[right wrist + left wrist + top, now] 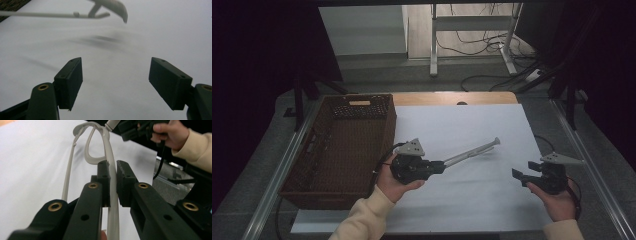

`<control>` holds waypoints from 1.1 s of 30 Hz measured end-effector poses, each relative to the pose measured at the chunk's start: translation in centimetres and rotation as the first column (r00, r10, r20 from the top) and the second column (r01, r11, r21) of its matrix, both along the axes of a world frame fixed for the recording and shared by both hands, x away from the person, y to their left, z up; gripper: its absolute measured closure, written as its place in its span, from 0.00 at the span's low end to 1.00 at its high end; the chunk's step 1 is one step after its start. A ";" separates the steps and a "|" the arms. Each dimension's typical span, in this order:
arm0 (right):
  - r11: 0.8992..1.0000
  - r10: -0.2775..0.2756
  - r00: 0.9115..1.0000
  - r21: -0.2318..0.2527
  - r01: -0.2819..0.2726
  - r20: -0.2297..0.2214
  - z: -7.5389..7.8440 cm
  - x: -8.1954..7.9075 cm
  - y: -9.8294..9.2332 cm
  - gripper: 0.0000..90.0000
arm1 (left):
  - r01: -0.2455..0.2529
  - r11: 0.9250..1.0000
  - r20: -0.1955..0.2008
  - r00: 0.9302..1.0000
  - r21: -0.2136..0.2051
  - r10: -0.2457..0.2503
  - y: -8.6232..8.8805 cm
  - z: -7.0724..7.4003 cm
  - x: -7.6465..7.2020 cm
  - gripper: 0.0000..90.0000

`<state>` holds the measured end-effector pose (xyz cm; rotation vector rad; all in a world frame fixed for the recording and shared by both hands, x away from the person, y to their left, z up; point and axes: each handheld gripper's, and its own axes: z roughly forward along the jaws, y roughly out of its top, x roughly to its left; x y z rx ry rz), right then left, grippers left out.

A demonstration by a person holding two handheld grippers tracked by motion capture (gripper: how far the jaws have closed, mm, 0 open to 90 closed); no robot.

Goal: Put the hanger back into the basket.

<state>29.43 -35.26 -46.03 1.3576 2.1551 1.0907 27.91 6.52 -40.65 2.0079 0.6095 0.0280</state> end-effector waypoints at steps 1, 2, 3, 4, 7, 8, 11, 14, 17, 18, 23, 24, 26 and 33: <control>1.000 0.000 1.000 0.000 0.000 0.000 0.0 0.0 0.0 0.30 | -0.004 1.000 0.005 1.000 -0.005 0.004 0.2 0.2 0.0 0.91; 1.000 0.000 1.000 0.001 0.000 0.000 0.0 0.0 0.0 0.30 | -0.006 1.000 0.009 1.000 -0.010 0.006 0.4 0.4 -0.1 0.91; 1.000 0.000 1.000 0.000 0.000 0.000 0.0 0.0 0.0 0.30 | -0.008 1.000 0.010 1.000 -0.017 0.008 0.5 0.6 -0.1 0.91; 1.000 0.002 1.000 -0.001 -0.002 0.000 -0.1 0.0 0.0 0.30 | -0.010 1.000 0.011 1.000 -0.023 0.010 0.7 0.8 -0.2 0.91; 1.000 0.003 1.000 -0.002 -0.003 -0.003 -0.1 0.0 0.0 0.30 | -0.012 0.999 0.011 1.000 -0.044 0.012 1.1 1.2 -0.3 0.91; 1.000 0.004 1.000 -0.001 -0.004 -0.003 -0.1 0.0 0.0 0.30 | -0.012 0.999 0.012 1.000 -0.048 0.012 1.2 1.3 -0.3 0.91; 1.000 0.004 1.000 0.000 -0.004 -0.002 0.0 0.0 0.0 0.30 | -0.014 0.998 0.017 1.000 -0.060 0.015 1.5 1.8 -0.5 0.91; 1.000 0.004 1.000 0.000 -0.004 -0.002 -0.1 0.0 0.0 0.30 | -0.012 0.998 0.028 0.999 -0.068 0.014 1.8 2.3 -0.8 0.91; 1.000 0.004 1.000 0.003 -0.004 -0.002 0.0 0.0 0.1 0.30 | -0.014 0.997 0.037 0.999 -0.080 0.017 2.2 3.0 -1.1 0.91; 1.000 0.007 1.000 0.002 -0.007 -0.002 0.0 0.0 0.1 0.30 | -0.016 0.996 0.038 0.999 -0.085 0.019 2.4 3.2 -1.2 0.91; 1.000 0.020 1.000 0.005 -0.020 0.000 -0.1 0.1 0.2 0.30 | -0.033 0.995 0.053 0.998 -0.091 0.037 3.5 4.3 -1.5 0.91; 0.999 0.032 0.999 0.007 -0.032 0.000 -0.1 0.1 0.4 0.29 | -0.035 0.995 0.058 0.998 -0.090 0.040 3.7 4.5 -1.5 0.91; 0.999 0.050 0.999 0.011 -0.050 -0.001 -0.1 0.1 0.5 0.29 | -0.040 0.995 0.063 0.997 -0.087 0.046 4.3 4.8 -1.5 0.91; 0.994 0.108 0.994 0.014 -0.108 -0.001 -0.2 0.1 1.0 0.28 | -0.067 0.992 0.068 0.995 -0.107 0.075 6.2 5.5 -1.5 0.91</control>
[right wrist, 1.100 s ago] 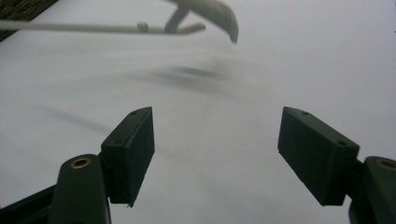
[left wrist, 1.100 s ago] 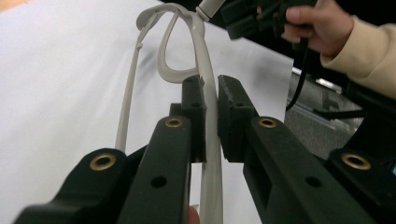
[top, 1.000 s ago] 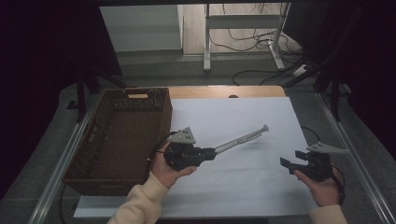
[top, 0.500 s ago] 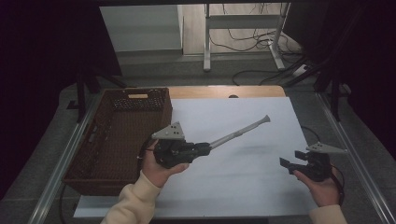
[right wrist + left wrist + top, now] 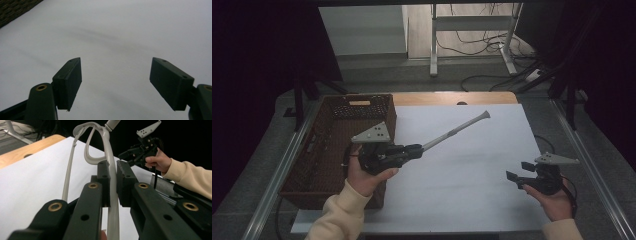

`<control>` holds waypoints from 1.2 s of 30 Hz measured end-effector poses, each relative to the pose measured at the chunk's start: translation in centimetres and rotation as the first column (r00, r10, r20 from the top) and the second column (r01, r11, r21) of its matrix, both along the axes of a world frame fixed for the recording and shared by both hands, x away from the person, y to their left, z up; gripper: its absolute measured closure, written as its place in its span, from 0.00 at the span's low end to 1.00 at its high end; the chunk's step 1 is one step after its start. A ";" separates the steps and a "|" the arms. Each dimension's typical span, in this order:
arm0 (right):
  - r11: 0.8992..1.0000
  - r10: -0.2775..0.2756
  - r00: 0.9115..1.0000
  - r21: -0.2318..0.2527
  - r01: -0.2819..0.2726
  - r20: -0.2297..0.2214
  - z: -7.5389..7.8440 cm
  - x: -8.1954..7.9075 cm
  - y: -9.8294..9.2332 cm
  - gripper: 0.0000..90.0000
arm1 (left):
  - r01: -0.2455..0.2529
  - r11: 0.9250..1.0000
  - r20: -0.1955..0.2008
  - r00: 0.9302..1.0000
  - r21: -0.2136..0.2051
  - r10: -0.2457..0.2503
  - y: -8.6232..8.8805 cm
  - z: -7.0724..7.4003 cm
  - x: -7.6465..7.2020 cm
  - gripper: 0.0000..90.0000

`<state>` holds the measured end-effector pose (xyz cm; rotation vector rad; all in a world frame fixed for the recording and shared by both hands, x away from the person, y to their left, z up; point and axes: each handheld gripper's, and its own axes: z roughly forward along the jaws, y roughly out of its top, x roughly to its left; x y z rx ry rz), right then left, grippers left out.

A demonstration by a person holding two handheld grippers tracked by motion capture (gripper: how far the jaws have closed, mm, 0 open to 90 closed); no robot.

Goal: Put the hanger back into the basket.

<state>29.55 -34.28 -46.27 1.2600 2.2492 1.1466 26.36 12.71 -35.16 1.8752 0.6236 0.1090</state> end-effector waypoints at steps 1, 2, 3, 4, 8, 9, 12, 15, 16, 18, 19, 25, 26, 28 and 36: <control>1.000 0.011 1.000 0.002 -0.011 -0.001 0.0 0.0 0.1 0.28 | -0.003 1.000 0.003 1.000 -0.004 0.003 0.3 0.1 0.0 0.91; 1.000 0.021 1.000 0.004 -0.021 -0.002 0.0 0.0 0.2 0.28 | -0.006 1.000 0.005 1.000 -0.008 0.006 0.6 0.2 0.0 0.91; 0.999 0.032 0.999 0.002 -0.032 0.000 0.0 0.0 0.3 0.28 | -0.010 1.000 0.006 1.000 -0.013 0.010 0.9 0.4 -0.1 0.91; 0.999 0.039 0.999 0.005 -0.039 -0.002 0.0 0.0 0.3 0.28 | -0.013 1.000 0.007 1.000 -0.020 0.013 1.2 0.5 -0.1 0.91; 0.998 0.060 0.998 0.000 -0.060 -0.005 -0.1 0.0 0.6 0.28 | -0.033 0.999 0.013 0.999 -0.039 0.034 2.4 1.2 -0.3 0.91; 0.998 0.061 0.998 0.002 -0.061 -0.013 -0.2 0.0 0.6 0.28 | -0.037 0.998 0.015 0.999 -0.042 0.037 2.8 1.3 -0.4 0.91; 0.998 0.063 0.998 -0.001 -0.063 -0.012 -0.2 0.0 0.6 0.28 | -0.049 0.998 0.019 0.999 -0.050 0.050 3.8 1.7 -0.5 0.91; 0.998 0.063 0.998 0.000 -0.063 -0.018 -0.2 0.0 0.6 0.28 | -0.064 0.996 0.025 0.998 -0.057 0.065 4.8 2.1 -0.7 0.91; 0.998 0.062 0.998 0.000 -0.062 -0.020 -0.2 0.0 0.6 0.28 | -0.068 0.996 0.024 0.997 -0.064 0.069 5.2 2.2 -0.7 0.91; 0.998 0.063 0.998 -0.003 -0.063 -0.019 -0.2 0.0 0.6 0.28 | -0.076 0.995 0.027 0.997 -0.071 0.078 5.9 2.4 -0.8 0.91; 0.998 0.063 0.998 -0.006 -0.063 -0.019 -0.2 0.0 0.7 0.28 | -0.083 0.994 0.030 0.996 -0.071 0.085 6.2 2.5 -0.8 0.91; 0.998 0.063 0.998 -0.010 -0.063 -0.025 -0.3 0.1 0.7 0.28 | -0.107 0.991 0.033 0.993 -0.083 0.110 8.1 2.9 -1.1 0.91; 0.998 0.063 0.998 -0.010 -0.063 -0.025 -0.3 0.1 0.7 0.28 | -0.113 0.990 0.032 0.993 -0.083 0.116 8.3 2.9 -1.1 0.91; 0.998 0.063 0.998 -0.008 -0.063 -0.027 -0.3 0.1 0.7 0.28 | -0.122 0.989 0.034 0.992 -0.082 0.125 8.9 2.8 -1.1 0.91; 0.998 0.065 0.998 -0.016 -0.066 -0.024 -0.4 0.2 0.7 0.28 | -0.152 0.983 0.019 0.988 -0.099 0.155 11.0 2.1 -1.0 0.91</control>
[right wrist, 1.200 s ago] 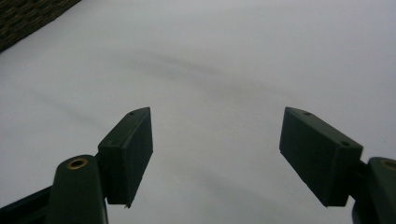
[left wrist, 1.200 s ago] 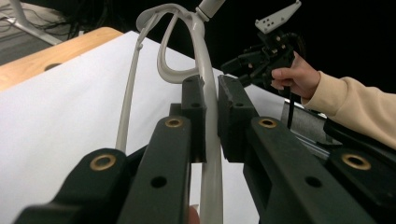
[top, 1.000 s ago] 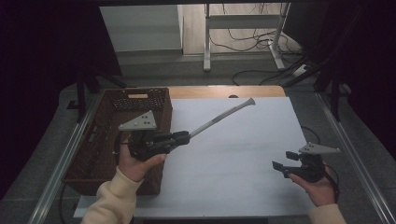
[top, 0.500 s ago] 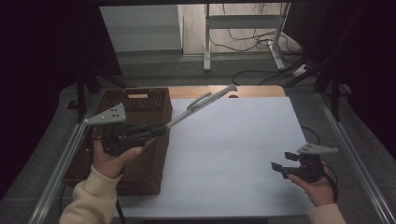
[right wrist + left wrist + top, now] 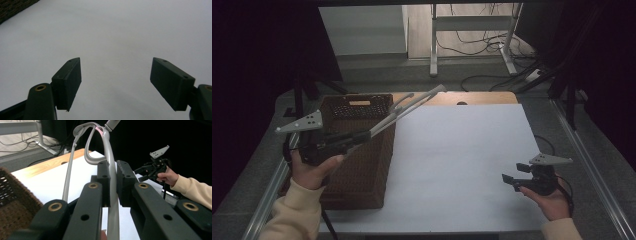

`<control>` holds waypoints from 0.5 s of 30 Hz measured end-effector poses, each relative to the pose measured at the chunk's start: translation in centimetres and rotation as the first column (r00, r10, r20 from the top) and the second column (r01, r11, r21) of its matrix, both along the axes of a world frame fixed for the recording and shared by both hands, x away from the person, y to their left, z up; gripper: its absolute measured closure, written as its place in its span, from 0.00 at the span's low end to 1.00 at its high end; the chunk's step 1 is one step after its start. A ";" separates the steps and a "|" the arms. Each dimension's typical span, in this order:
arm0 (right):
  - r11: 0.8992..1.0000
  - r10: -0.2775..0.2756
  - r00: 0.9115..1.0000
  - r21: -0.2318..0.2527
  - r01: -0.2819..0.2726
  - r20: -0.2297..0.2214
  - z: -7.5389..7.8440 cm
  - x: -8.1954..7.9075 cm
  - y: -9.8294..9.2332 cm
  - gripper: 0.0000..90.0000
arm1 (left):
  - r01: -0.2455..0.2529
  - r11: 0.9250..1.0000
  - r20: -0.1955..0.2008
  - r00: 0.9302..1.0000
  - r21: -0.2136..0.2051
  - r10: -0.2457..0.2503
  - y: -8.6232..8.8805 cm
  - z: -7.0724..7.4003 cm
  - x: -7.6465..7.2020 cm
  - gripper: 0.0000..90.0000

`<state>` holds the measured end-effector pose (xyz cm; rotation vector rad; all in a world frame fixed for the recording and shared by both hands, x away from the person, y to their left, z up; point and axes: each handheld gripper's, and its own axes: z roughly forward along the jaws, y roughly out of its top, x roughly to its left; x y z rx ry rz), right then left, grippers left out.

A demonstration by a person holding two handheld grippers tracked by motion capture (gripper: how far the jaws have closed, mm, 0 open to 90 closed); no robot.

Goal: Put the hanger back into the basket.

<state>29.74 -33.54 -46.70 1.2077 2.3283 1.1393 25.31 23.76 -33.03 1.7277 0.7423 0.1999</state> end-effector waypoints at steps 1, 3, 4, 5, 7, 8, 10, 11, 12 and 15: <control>1.000 0.000 1.000 0.000 0.000 -0.001 0.0 0.0 0.0 0.28 | -0.004 1.000 -0.002 1.000 -0.003 0.004 0.2 0.0 0.0 0.91; 1.000 0.000 1.000 0.000 0.000 -0.001 0.0 0.0 0.1 0.28 | -0.013 1.000 -0.004 1.000 -0.008 0.013 0.7 -0.1 0.0 0.91; 1.000 0.000 1.000 0.000 0.000 -0.001 0.0 0.0 0.1 0.28 | -0.018 1.000 -0.005 1.000 -0.008 0.018 1.0 -0.1 0.0 0.91; 1.000 0.000 1.000 0.000 0.000 0.000 0.0 0.0 0.1 0.28 | -0.029 1.000 -0.010 1.000 -0.012 0.028 1.5 -0.2 0.0 0.91; 1.000 -0.001 1.000 0.001 0.001 0.000 0.0 0.0 0.1 0.28 | -0.035 0.999 -0.009 0.999 -0.015 0.035 2.0 -0.3 0.0 0.91; 1.000 -0.001 1.000 0.001 0.001 0.000 0.0 0.0 0.1 0.28 | -0.035 0.999 -0.009 0.999 -0.015 0.035 2.0 -0.3 0.0 0.91; 1.000 -0.001 1.000 0.001 0.001 0.001 0.1 0.0 0.1 0.28 | -0.044 0.999 -0.008 0.999 -0.017 0.044 2.5 -0.4 0.0 0.91; 1.000 0.000 1.000 0.000 0.000 0.001 0.1 0.0 0.1 0.28 | -0.048 0.999 -0.008 0.999 -0.017 0.047 2.7 -0.4 0.0 0.91; 1.000 0.000 1.000 0.000 0.000 0.001 0.1 0.0 0.1 0.28 | -0.053 0.998 -0.011 0.999 -0.021 0.053 2.9 -0.5 0.0 0.91; 1.000 0.001 1.000 0.000 -0.001 0.002 0.1 0.0 0.1 0.28 | -0.065 0.997 -0.020 0.998 -0.031 0.065 4.0 -0.8 0.1 0.91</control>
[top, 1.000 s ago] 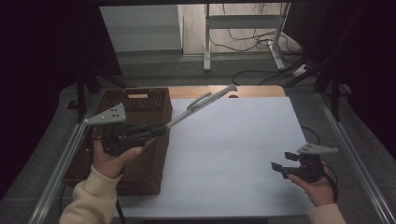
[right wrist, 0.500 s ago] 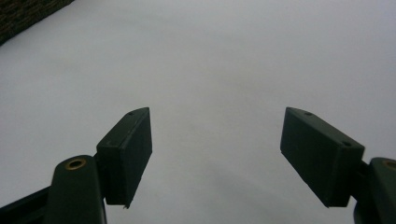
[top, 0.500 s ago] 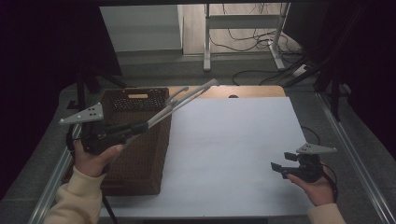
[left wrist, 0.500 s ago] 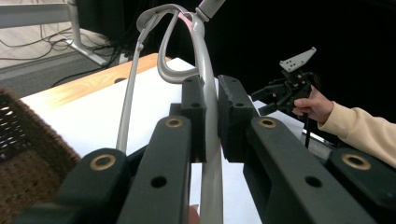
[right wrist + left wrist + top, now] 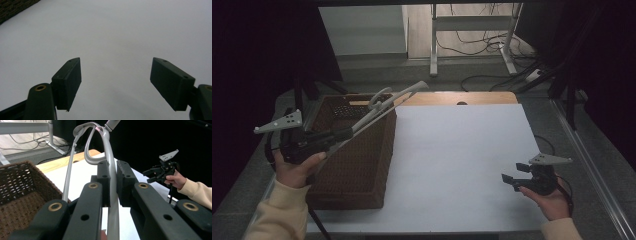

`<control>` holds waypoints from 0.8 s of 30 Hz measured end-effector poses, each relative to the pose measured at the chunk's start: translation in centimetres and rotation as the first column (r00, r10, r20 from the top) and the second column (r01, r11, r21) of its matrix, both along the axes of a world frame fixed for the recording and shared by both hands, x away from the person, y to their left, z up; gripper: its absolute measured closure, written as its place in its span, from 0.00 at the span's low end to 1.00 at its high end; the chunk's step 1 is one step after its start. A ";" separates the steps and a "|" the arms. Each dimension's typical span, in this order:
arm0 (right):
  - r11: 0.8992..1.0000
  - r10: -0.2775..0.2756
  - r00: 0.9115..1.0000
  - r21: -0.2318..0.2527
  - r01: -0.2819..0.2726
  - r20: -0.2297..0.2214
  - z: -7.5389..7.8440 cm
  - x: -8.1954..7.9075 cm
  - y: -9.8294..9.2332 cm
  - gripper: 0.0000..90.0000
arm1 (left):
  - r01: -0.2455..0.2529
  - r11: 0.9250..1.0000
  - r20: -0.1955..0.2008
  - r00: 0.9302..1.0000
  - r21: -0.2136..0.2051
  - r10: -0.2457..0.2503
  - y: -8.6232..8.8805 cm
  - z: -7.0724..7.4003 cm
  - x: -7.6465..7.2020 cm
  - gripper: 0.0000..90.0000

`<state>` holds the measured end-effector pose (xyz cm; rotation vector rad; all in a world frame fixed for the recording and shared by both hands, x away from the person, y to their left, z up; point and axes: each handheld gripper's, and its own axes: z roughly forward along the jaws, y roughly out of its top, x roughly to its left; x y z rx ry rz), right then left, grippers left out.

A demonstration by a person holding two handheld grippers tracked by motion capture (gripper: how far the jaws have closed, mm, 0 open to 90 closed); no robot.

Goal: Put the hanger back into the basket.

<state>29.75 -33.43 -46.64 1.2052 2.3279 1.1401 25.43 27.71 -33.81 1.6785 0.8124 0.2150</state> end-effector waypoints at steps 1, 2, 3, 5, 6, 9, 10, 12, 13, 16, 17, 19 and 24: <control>1.000 0.000 1.000 0.000 0.000 0.000 0.0 0.0 0.0 0.28 | 0.000 1.000 0.000 1.000 0.000 0.000 0.0 0.0 0.0 0.91; 1.000 0.000 1.000 0.001 0.000 0.000 0.0 0.0 0.0 0.28 | 0.002 1.000 0.002 1.000 -0.003 -0.002 0.3 -0.1 0.0 0.91; 1.000 0.000 1.000 0.001 0.000 0.000 0.0 0.0 0.0 0.28 | 0.001 1.000 0.002 1.000 -0.007 -0.001 0.5 -0.2 0.0 0.91; 1.000 0.000 1.000 0.001 0.000 0.000 0.0 0.0 0.0 0.28 | -0.003 1.000 0.001 1.000 -0.015 0.003 1.1 -0.3 0.0 0.91; 1.000 0.001 1.000 -0.001 -0.001 0.001 0.0 0.0 0.0 0.28 | -0.009 1.000 -0.002 1.000 -0.018 0.009 1.3 -0.4 0.0 0.91; 1.000 0.004 1.000 -0.002 -0.004 0.000 0.0 0.0 0.1 0.28 | -0.023 1.000 -0.007 1.000 -0.016 0.023 2.1 -0.6 -0.1 0.91; 1.000 0.005 1.000 -0.003 -0.005 -0.002 0.0 0.0 0.1 0.28 | -0.027 1.000 -0.009 1.000 -0.015 0.027 2.4 -0.7 -0.1 0.91; 1.000 0.004 1.000 -0.004 -0.004 -0.003 -0.1 0.1 0.2 0.28 | -0.038 0.999 -0.012 0.999 -0.015 0.037 2.9 -0.8 -0.1 0.91; 1.000 0.004 1.000 -0.004 -0.004 -0.003 -0.1 0.1 0.2 0.28 | -0.042 0.999 -0.015 0.999 -0.014 0.042 3.1 -0.9 -0.1 0.91; 1.000 0.004 1.000 -0.005 -0.004 -0.004 -0.1 0.1 0.2 0.28 | -0.055 0.998 -0.024 0.998 -0.015 0.054 3.9 -1.4 0.0 0.91; 1.000 0.004 1.000 -0.005 -0.004 -0.004 -0.1 0.1 0.2 0.28 | -0.055 0.998 -0.024 0.998 -0.015 0.054 3.9 -1.4 0.0 0.91; 1.000 0.005 1.000 -0.005 -0.005 -0.005 -0.1 0.1 0.2 0.28 | -0.061 0.998 -0.030 0.998 -0.019 0.060 4.2 -1.7 0.0 0.91; 1.000 0.003 1.000 -0.008 -0.003 -0.004 -0.1 0.1 0.2 0.28 | -0.081 0.997 -0.037 0.996 -0.017 0.080 5.0 -2.3 0.2 0.91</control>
